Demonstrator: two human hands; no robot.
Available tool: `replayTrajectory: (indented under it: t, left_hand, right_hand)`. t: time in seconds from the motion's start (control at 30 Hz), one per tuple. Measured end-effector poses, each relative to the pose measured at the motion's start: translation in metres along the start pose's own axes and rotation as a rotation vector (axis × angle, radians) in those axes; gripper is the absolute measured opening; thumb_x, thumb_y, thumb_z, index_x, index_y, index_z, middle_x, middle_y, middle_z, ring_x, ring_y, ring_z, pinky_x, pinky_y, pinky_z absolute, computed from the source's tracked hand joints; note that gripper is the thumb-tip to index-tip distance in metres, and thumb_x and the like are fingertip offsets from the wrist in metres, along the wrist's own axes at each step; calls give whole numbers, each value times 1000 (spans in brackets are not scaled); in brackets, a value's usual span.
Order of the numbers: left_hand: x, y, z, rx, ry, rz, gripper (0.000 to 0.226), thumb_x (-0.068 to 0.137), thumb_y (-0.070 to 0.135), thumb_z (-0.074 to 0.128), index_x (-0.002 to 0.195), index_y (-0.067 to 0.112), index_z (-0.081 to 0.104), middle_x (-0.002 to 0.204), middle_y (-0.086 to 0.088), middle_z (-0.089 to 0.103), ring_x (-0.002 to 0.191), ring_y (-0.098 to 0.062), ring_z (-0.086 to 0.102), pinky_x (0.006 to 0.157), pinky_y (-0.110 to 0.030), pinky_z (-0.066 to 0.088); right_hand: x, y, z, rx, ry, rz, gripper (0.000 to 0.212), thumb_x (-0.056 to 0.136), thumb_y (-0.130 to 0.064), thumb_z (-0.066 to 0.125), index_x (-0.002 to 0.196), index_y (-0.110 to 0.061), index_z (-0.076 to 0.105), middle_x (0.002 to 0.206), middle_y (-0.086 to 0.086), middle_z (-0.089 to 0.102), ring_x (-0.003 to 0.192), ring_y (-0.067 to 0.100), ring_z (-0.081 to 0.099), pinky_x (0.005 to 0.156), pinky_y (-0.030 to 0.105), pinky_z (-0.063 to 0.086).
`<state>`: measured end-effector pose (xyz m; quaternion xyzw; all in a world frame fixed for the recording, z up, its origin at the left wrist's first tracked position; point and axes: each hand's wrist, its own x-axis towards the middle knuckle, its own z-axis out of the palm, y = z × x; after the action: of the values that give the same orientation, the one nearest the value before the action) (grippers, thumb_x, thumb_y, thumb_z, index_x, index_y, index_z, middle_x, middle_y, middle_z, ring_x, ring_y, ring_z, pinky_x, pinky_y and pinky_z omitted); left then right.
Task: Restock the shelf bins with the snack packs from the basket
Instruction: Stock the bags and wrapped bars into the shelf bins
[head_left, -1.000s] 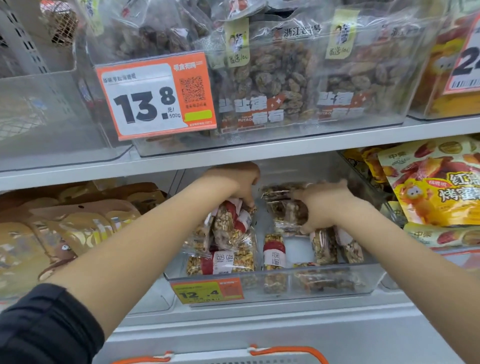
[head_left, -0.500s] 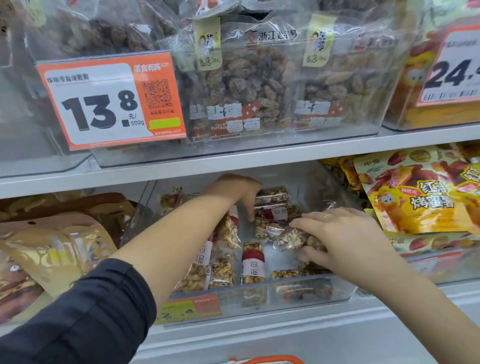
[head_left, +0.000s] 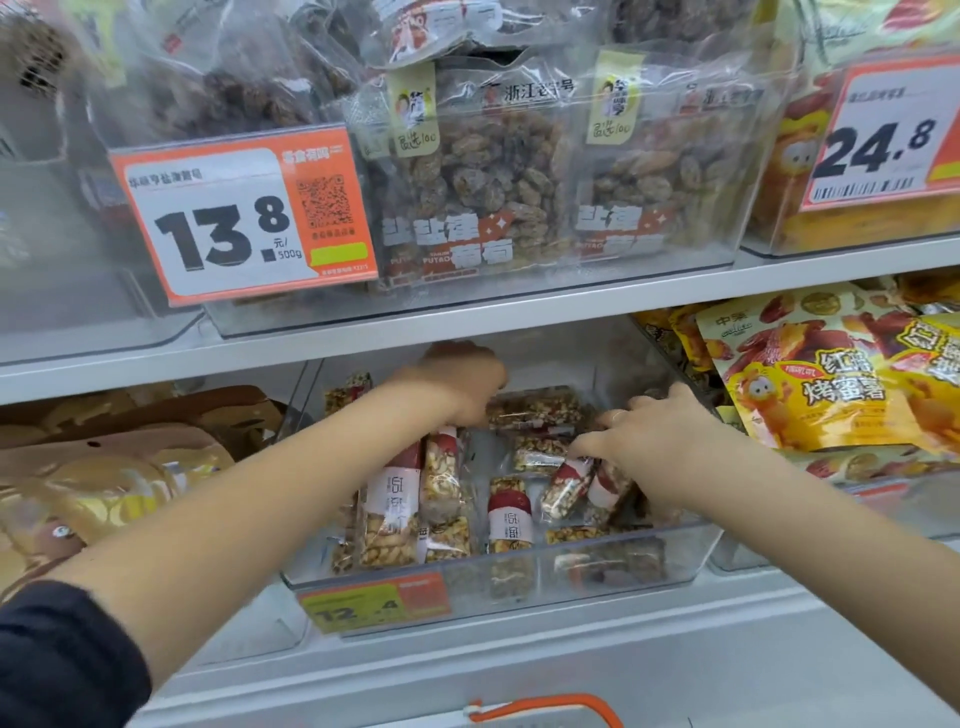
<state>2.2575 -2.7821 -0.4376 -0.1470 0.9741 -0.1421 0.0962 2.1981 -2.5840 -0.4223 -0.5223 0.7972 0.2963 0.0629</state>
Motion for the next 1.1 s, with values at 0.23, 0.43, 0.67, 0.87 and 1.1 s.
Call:
replayTrajectory:
  t: [0.23,0.43,0.67,0.87,1.1]
  left_hand:
    - [-97,-5,-4,-130,70,-176,73,72,66,59,136,38,40,148,1,27,133,-28,24,103,-48,29]
    - [-136,-15,21,-150,181,-290,111,47,94,29,145,47,11,155,1,18,139,-28,17,109,-50,20]
    - [-149,-11,52,-305,464,-401,93,55,88,24,139,48,30,148,-3,29,139,-31,14,108,-66,8]
    - [-153,3,63,-205,601,-398,80,72,75,29,139,34,44,143,-15,41,138,-39,24,107,-69,10]
    - [-157,0,67,-192,634,-344,74,79,68,32,141,30,43,147,-12,39,142,-33,23,110,-61,9]
  right_hand:
    - [-7,2,11,-43,93,-31,77,85,-14,63,144,-42,23,149,3,32,131,28,35,99,52,32]
    - [8,-6,1,12,72,64,91,73,-46,76,147,-41,22,146,2,35,130,28,37,93,47,46]
    - [14,-12,-11,-32,-31,97,79,71,-53,75,140,-35,40,135,2,50,117,28,55,88,42,52]
    - [1,-11,-6,-98,82,65,64,82,-39,66,140,-34,41,122,2,61,108,24,60,70,30,43]
    - [3,-5,-4,233,436,221,56,79,-40,66,133,-39,48,114,-2,66,105,21,61,67,28,46]
